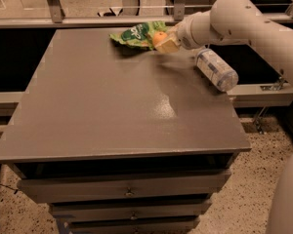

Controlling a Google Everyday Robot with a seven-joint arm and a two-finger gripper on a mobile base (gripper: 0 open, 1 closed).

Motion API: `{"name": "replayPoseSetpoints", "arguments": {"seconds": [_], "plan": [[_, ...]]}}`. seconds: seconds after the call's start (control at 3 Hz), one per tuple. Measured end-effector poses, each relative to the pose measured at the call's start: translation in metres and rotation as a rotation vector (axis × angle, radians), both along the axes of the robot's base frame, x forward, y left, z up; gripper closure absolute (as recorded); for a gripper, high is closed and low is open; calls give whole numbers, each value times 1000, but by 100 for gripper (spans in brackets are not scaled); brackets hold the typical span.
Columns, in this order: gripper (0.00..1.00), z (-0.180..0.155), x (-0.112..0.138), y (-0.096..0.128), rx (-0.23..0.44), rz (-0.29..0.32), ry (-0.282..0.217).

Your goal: Move orange near green rice chip bag

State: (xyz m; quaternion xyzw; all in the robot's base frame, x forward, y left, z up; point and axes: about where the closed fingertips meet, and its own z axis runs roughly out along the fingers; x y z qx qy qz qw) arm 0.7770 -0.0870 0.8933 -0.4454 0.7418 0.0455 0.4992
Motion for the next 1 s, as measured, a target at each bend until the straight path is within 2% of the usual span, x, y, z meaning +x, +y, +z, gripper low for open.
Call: {"name": "replayPoseSetpoints", "arguments": {"seconds": [0.67, 1.0], "plan": [[100, -31, 13, 5, 17, 9, 44], [83, -37, 16, 13, 32, 21, 60]]}}
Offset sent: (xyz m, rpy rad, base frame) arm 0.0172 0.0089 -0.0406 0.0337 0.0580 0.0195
